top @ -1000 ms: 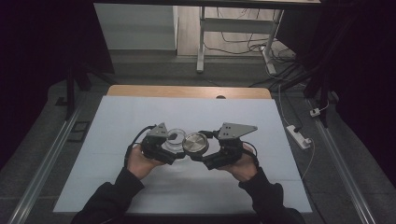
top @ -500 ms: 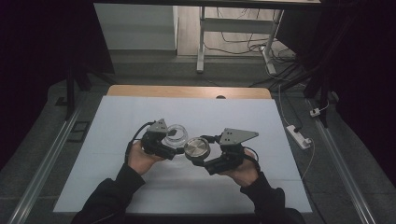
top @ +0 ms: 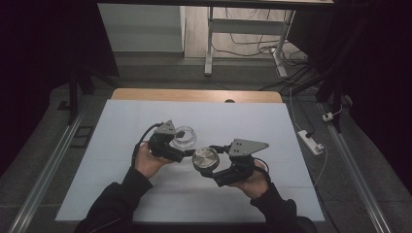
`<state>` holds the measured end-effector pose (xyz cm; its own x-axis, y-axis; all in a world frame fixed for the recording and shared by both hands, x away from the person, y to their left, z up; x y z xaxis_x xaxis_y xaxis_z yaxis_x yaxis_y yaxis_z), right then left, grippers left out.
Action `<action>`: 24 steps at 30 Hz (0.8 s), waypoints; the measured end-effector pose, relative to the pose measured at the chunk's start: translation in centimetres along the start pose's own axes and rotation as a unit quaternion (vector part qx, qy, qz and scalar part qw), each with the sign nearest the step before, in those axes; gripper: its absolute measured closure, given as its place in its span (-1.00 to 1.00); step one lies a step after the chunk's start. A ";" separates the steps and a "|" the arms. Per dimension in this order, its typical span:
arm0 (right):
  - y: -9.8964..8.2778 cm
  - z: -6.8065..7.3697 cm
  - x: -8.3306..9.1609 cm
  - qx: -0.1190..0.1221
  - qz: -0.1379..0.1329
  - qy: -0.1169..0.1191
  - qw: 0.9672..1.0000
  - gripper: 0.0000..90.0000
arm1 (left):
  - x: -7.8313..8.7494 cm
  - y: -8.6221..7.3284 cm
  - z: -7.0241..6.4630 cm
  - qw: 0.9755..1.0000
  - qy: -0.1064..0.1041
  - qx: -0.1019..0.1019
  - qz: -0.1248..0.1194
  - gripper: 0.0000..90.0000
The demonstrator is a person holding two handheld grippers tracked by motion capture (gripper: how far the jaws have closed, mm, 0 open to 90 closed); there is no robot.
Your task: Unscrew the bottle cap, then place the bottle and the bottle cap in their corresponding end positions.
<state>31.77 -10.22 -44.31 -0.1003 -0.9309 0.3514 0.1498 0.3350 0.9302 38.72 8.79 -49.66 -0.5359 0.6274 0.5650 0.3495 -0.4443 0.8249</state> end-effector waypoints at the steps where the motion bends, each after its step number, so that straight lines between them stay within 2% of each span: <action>1: -0.2 0.1 0.0 0.002 0.000 -0.001 1.000 -0.60 | -0.1 0.1 0.0 1.000 0.000 0.000 0.000 -0.66; 24: -2.3 1.0 -1.3 -0.005 0.014 0.006 1.000 -0.60 | -1.9 1.5 0.7 1.000 -0.002 -0.003 -0.008 -0.66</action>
Point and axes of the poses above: each handheld gripper's, and its own axes: x roughly backward along the jaws, y roughly out of its top, z roughly to its left, the point moved 5 cm from there along -x, roughly forward along the jaws, and after that the axes turned 10 degrees about y, right-handed, at the moved point
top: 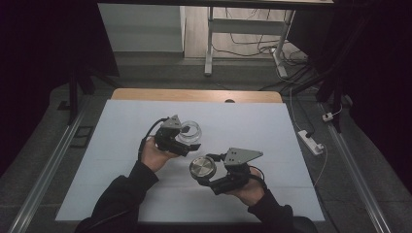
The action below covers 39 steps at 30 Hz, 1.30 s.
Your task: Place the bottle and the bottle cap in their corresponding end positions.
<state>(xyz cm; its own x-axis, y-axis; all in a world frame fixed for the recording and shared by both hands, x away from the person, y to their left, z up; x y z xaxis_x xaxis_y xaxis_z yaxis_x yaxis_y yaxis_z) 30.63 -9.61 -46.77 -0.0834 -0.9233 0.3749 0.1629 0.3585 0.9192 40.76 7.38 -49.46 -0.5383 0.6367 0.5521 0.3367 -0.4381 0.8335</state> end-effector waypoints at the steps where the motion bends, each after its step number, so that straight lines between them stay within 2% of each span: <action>1: -0.1 0.0 -0.1 0.001 0.003 0.001 1.000 -0.60 | -0.1 0.0 0.0 1.000 0.000 -0.002 0.000 -0.66; 15: -1.9 0.0 -1.6 -0.001 0.017 0.000 1.000 -0.60 | -1.8 0.3 0.5 1.000 0.001 -0.005 0.002 -0.66; 26: -3.3 -0.3 -2.8 -0.007 0.032 0.003 0.999 -0.59 | -3.1 -0.1 1.0 1.000 0.009 -0.007 0.006 -0.66; 35: -4.8 -0.6 -4.6 -0.004 0.050 0.010 0.999 -0.59 | -4.1 -0.5 1.6 1.000 0.012 -0.002 0.007 -0.66; 39: -5.3 -0.9 -5.0 -0.003 0.055 0.005 0.998 -0.59 | -4.6 -0.7 1.8 1.000 0.014 -0.004 0.011 -0.66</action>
Point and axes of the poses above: each handheld gripper's, and its own axes: x roughly backward along the jaws, y roughly out of its top, z roughly to its left, the point moved 5 cm from there along -x, roughly forward along the jaws, and after that the axes turned 10 degrees about y, right-handed, at the moved point
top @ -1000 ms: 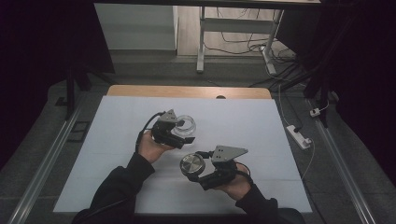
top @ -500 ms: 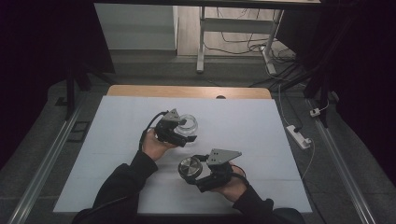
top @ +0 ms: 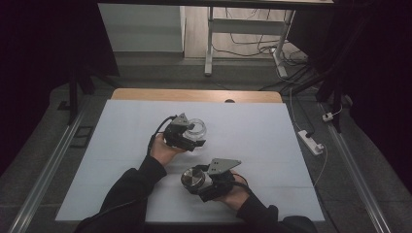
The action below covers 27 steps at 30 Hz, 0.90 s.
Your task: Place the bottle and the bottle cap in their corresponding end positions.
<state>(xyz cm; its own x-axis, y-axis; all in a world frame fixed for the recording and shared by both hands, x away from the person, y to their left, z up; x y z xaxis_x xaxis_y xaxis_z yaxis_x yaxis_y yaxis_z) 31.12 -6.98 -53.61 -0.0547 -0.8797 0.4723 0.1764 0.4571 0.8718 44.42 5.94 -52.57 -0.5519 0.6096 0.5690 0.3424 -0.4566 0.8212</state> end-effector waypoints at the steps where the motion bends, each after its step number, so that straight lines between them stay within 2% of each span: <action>1: 0.0 0.0 0.0 0.000 0.000 0.000 1.000 -0.59 | -0.2 -0.1 0.0 1.000 0.000 0.002 0.000 -0.66; 11: -1.1 -0.6 -1.3 -0.002 0.018 -0.007 1.000 -0.59 | -0.8 -0.7 0.3 1.000 0.007 0.005 0.001 -0.66; 18: -1.9 -0.8 -2.0 -0.003 0.040 -0.007 0.999 -0.60 | -1.2 -1.2 0.5 1.000 0.015 0.007 0.009 -0.66; 27: -2.0 -0.8 -2.3 -0.006 0.055 -0.002 0.998 -0.60 | -1.6 -1.6 0.9 1.000 0.023 0.013 0.017 -0.66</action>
Point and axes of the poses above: each handheld gripper's, and its own axes: x roughly backward along the jaws, y roughly out of its top, z roughly to its left, the point moved 5 cm from there along -x, roughly forward along the jaws, and after that the axes turned 10 degrees about y, right-handed, at the moved point
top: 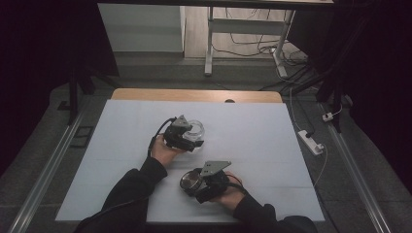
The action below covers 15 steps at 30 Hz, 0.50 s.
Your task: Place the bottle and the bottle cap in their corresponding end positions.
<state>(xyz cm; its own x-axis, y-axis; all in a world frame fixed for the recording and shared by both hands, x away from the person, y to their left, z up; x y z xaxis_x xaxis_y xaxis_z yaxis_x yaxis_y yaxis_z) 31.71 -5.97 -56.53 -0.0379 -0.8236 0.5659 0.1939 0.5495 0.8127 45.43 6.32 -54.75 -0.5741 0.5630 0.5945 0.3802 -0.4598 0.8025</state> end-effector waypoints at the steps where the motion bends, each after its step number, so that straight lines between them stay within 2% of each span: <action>1: 0.0 0.0 0.0 0.000 0.004 0.003 1.000 -0.60 | -0.1 -0.1 0.0 1.000 0.000 0.000 0.002 -0.66; 7: -0.4 0.4 -0.3 0.007 0.036 0.007 0.999 -0.60 | -0.4 -0.3 0.0 1.000 0.003 -0.002 0.009 -0.66; 15: -0.8 0.3 -0.3 0.008 0.062 0.003 0.998 -0.60 | -0.3 -0.4 0.0 1.000 0.004 -0.009 0.014 -0.66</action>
<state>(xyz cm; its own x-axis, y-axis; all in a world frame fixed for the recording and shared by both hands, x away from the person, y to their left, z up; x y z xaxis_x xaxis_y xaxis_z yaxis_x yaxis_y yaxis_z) 31.25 -6.14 -57.30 -0.0080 -0.7499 0.6615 0.1814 0.6494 0.7385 45.49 6.36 -55.27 -0.5693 0.5446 0.6159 0.3829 -0.4874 0.7848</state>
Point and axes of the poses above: each handheld gripper's, and its own axes: x roughly backward along the jaws, y roughly out of its top, z roughly to its left, the point moved 5 cm from there along -x, roughly forward along the jaws, and after that the axes turned 10 degrees about y, right-handed, at the moved point
